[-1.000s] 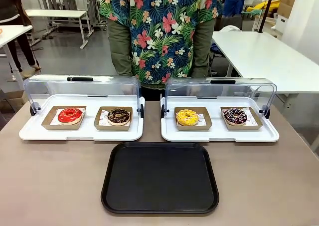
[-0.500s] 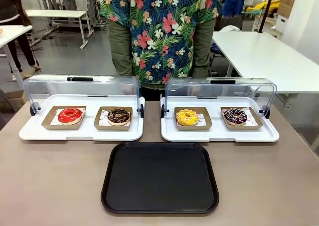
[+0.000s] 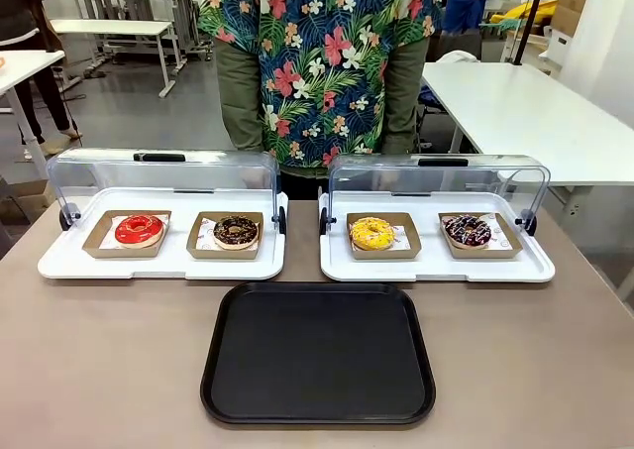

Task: Move the second donut from the left to the tray.
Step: Pick up the Paper togo box containing the Donut indicated by the person and place it on the Handle tray.

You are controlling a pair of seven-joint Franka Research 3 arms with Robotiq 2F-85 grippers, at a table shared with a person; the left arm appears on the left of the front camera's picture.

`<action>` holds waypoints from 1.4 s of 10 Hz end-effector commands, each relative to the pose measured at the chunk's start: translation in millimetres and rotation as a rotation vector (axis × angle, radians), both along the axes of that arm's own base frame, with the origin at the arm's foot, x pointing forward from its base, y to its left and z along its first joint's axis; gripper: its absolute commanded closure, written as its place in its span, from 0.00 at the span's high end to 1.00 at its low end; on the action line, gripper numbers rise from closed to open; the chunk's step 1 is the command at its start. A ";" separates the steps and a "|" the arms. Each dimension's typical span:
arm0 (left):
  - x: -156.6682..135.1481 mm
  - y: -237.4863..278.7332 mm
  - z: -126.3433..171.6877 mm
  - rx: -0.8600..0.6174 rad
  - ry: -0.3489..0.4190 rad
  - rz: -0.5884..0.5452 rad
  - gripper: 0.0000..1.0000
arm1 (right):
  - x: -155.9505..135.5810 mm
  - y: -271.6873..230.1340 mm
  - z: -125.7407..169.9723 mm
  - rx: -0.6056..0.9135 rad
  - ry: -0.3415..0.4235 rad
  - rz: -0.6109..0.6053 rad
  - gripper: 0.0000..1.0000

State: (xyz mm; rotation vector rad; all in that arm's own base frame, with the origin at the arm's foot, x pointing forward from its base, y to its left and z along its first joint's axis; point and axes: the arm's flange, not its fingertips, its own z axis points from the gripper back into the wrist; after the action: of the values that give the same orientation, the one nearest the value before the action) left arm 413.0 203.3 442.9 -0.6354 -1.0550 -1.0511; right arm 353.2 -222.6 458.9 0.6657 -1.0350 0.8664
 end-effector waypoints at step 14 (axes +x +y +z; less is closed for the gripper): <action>0.4 -0.5 1.9 0.003 -0.003 -0.006 1.00 | 0.7 -0.4 0.7 0.009 -0.017 0.005 1.00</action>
State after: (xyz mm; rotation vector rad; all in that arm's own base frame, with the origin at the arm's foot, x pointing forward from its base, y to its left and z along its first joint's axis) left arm 413.4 202.4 443.1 -0.6354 -1.0533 -1.0535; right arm 352.7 -222.6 458.3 0.6671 -1.0293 0.8654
